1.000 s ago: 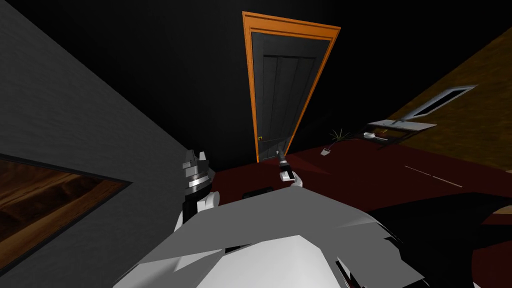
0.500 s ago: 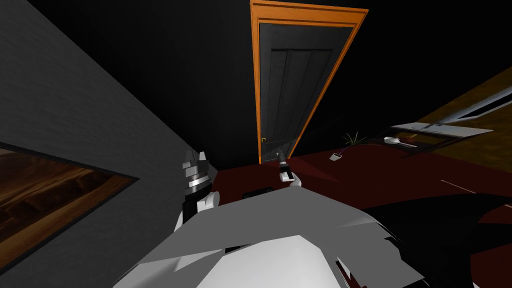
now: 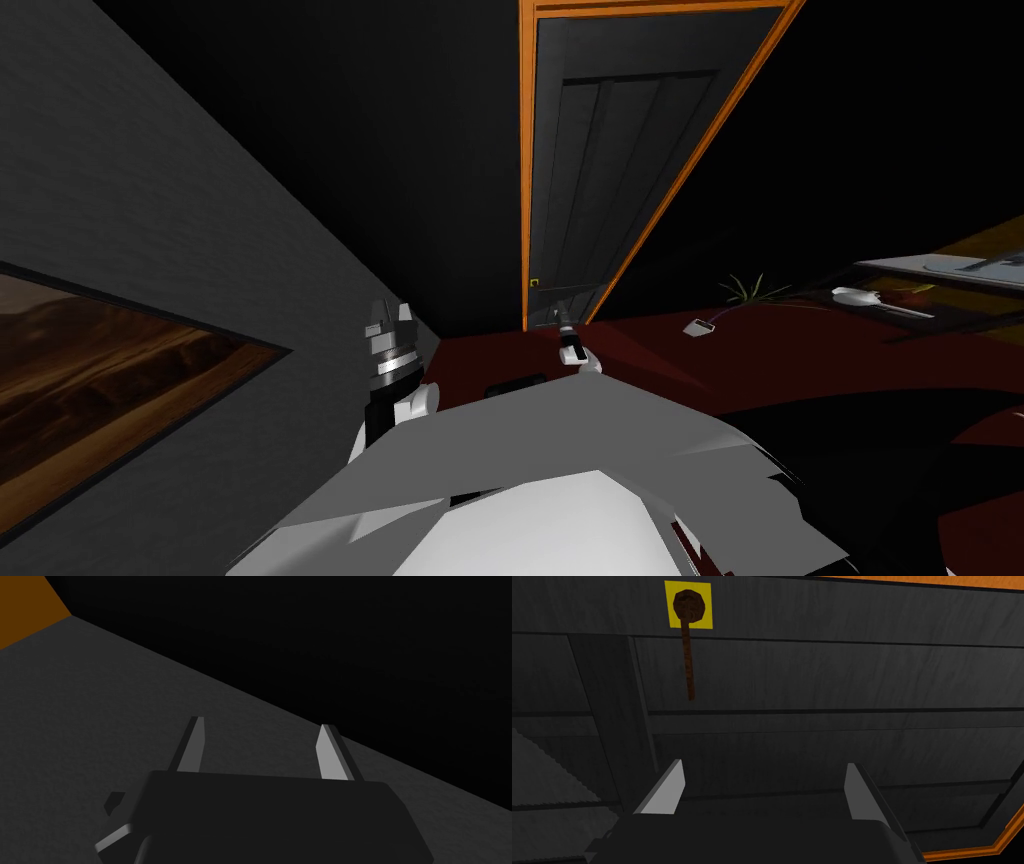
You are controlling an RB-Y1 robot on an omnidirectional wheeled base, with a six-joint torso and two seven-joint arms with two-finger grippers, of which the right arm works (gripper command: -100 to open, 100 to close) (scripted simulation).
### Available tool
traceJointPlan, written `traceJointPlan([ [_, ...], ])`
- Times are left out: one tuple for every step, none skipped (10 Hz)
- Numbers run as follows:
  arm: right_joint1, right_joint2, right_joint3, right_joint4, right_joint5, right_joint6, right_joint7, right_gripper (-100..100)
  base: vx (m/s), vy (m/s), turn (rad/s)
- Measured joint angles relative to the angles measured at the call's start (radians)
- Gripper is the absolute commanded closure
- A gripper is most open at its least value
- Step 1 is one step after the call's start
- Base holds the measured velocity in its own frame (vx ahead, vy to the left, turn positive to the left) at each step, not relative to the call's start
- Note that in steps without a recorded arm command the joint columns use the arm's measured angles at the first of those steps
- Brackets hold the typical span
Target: Pull the door open
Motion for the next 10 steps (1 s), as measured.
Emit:
traceJointPlan([
  [-0.012,0.001,-0.004,0.029,-0.004,-0.004,0.000,-100,0.088,-0.054,0.110],
  [-0.024,-0.003,-0.008,0.063,-0.008,-0.013,-0.003,-100,0.084,-0.040,0.101],
  [-0.027,-0.002,-0.011,0.078,-0.011,-0.015,-0.004,-100,0.083,-0.030,0.110],
  [-0.036,-0.003,-0.015,0.102,-0.015,-0.018,-0.005,-100,0.080,-0.034,0.106],
  [-0.041,-0.003,-0.018,0.118,-0.018,-0.020,-0.006,-100,0.076,-0.027,0.118],
  [-0.045,-0.003,-0.020,0.136,-0.021,-0.023,-0.007,-100,0.067,-0.036,0.086],
  [-0.054,-0.003,-0.024,0.161,-0.024,-0.028,-0.008,-100,0.072,-0.051,0.074],
  [-0.063,-0.003,-0.027,0.186,-0.027,-0.035,-0.008,-100,0.077,-0.048,0.088],
  [-0.071,-0.003,-0.030,0.207,-0.030,-0.040,-0.009,-100,0.059,-0.040,0.086],
  [-0.074,-0.004,-0.032,0.217,-0.032,-0.040,-0.009,-100,0.057,-0.038,0.073],
])
